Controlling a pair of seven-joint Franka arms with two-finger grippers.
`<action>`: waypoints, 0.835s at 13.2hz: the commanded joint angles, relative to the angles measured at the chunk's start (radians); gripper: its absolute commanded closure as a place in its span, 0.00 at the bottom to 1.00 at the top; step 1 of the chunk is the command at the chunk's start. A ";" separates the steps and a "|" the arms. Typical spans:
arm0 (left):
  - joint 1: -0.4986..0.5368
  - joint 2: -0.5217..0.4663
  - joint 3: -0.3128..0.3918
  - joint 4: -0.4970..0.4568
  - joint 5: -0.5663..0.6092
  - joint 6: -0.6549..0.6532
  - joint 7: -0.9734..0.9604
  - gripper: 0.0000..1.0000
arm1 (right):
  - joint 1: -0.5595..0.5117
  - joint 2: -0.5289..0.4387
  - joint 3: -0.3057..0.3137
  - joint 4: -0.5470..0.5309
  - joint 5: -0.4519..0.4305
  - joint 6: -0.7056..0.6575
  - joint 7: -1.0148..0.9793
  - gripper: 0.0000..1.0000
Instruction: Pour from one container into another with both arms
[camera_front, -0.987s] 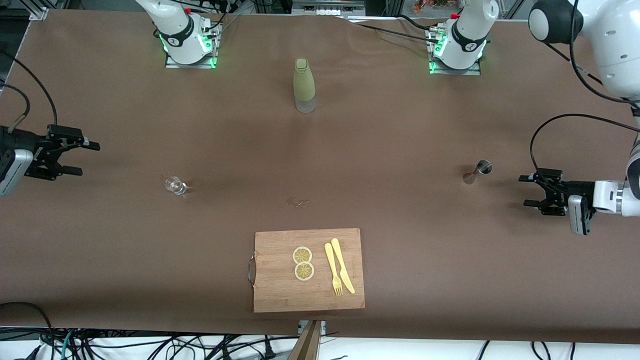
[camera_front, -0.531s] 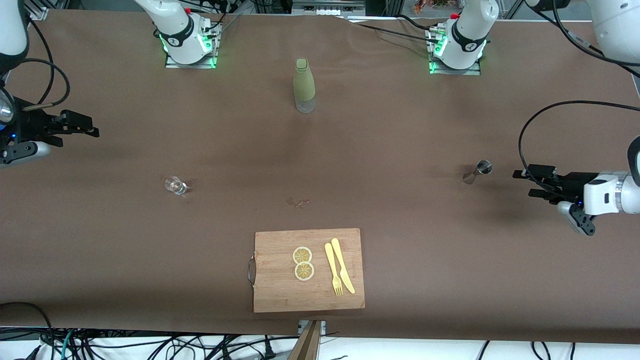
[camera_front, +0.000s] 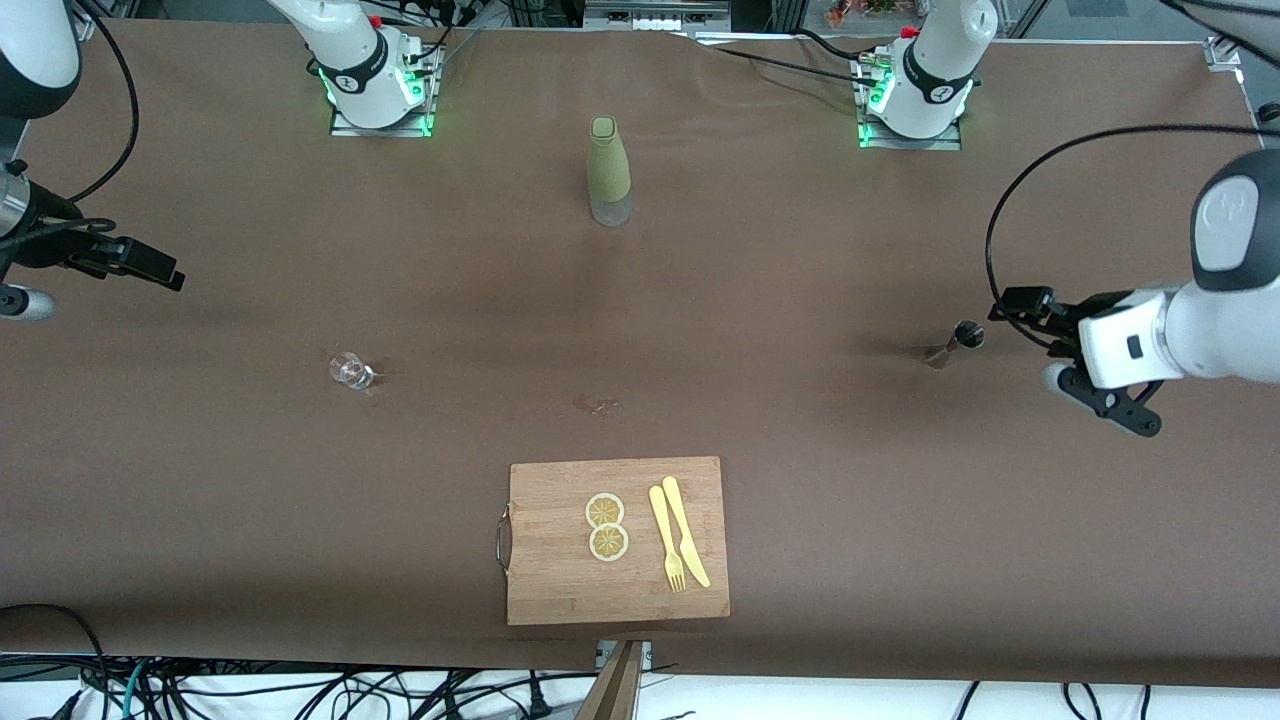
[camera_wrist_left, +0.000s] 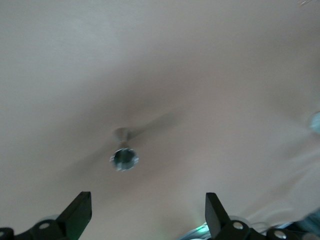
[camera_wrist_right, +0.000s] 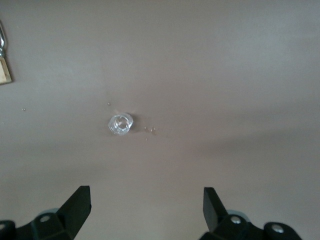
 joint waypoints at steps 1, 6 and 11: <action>0.009 -0.015 -0.024 0.081 0.066 -0.013 -0.010 0.00 | 0.032 -0.051 -0.012 -0.041 -0.008 0.020 0.005 0.00; 0.012 -0.015 -0.015 0.205 0.080 -0.035 -0.029 0.00 | 0.064 -0.065 -0.015 -0.026 -0.009 0.003 0.000 0.00; -0.011 -0.105 -0.016 0.171 0.077 -0.105 -0.312 0.00 | 0.072 -0.038 -0.012 0.000 -0.007 -0.051 0.008 0.00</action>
